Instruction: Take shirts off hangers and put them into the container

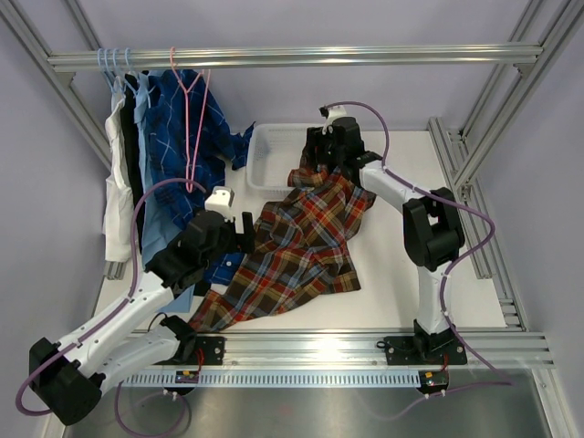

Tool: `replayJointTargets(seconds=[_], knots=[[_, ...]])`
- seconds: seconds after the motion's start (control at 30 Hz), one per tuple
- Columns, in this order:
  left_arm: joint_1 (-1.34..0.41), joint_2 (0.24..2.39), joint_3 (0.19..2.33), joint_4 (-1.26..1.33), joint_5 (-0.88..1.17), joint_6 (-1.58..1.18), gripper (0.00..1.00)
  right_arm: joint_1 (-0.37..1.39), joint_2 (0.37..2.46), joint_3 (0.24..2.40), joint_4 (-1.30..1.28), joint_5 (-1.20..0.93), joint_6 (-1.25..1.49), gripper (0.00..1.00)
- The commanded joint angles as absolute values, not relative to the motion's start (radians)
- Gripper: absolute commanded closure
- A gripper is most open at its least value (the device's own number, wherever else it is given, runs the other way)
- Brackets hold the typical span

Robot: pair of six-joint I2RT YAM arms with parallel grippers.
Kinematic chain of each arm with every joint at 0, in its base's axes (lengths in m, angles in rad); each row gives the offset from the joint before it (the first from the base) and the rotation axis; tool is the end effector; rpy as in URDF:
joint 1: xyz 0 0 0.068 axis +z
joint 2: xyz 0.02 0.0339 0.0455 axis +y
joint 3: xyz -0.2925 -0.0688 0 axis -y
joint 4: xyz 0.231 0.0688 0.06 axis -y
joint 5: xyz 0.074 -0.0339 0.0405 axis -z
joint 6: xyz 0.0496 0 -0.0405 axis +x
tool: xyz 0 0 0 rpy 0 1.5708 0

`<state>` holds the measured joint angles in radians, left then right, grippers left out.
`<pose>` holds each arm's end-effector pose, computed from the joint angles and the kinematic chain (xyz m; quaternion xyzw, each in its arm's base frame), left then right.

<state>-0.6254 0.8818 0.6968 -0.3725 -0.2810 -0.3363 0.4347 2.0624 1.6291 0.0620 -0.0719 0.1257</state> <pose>0.1502 -0.0915 0.2914 0.0575 0.8665 -0.1137 0.4826 0.4592 0.2172 0.2840 -0.1470 0.8120 0.1845 0.5339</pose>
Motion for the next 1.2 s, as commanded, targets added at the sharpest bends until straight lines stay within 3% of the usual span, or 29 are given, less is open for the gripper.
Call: replayJointTargets(seconds=[0.0, 0.1, 0.23, 0.47, 0.67, 0.9, 1.1, 1.17], knots=[[-0.621, 0.854, 0.712, -0.347, -0.276, -0.333, 0.01, 0.436, 2.007, 1.62, 0.011, -0.063, 0.152, 0.24], [-0.621, 0.848, 0.712, -0.353, -0.275, -0.33, 0.01, 0.437, 1.913, 1.565, -0.038, -0.06, 0.137, 0.11], [-0.621, 0.853, 0.709, -0.342, -0.259, -0.325, 0.01, 0.446, 1.79, 1.491, -0.129, -0.046, 0.118, 0.01], [-0.621, 0.854, 0.736, -0.354, -0.245, -0.301, 0.01, 0.482, 1.502, 1.208, -0.195, 0.064, 0.231, 0.0], [-0.62, 0.861, 0.712, -0.324, -0.261, -0.287, 0.01, 0.541, 1.379, 0.993, -0.285, 0.061, 0.347, 0.01], [-0.62, 0.89, 0.7, -0.328, -0.27, -0.305, 0.01, 0.589, 1.393, 0.821, -0.168, -0.027, 0.503, 0.01], [-0.62, 0.897, 0.698, -0.325, -0.265, -0.304, 0.01, 0.588, 1.581, 0.77, -0.02, -0.084, 0.554, 0.01], [-0.62, 0.899, 0.695, -0.327, -0.268, -0.305, 0.01, 0.589, 1.626, 0.764, 0.047, -0.087, 0.552, 0.08]])
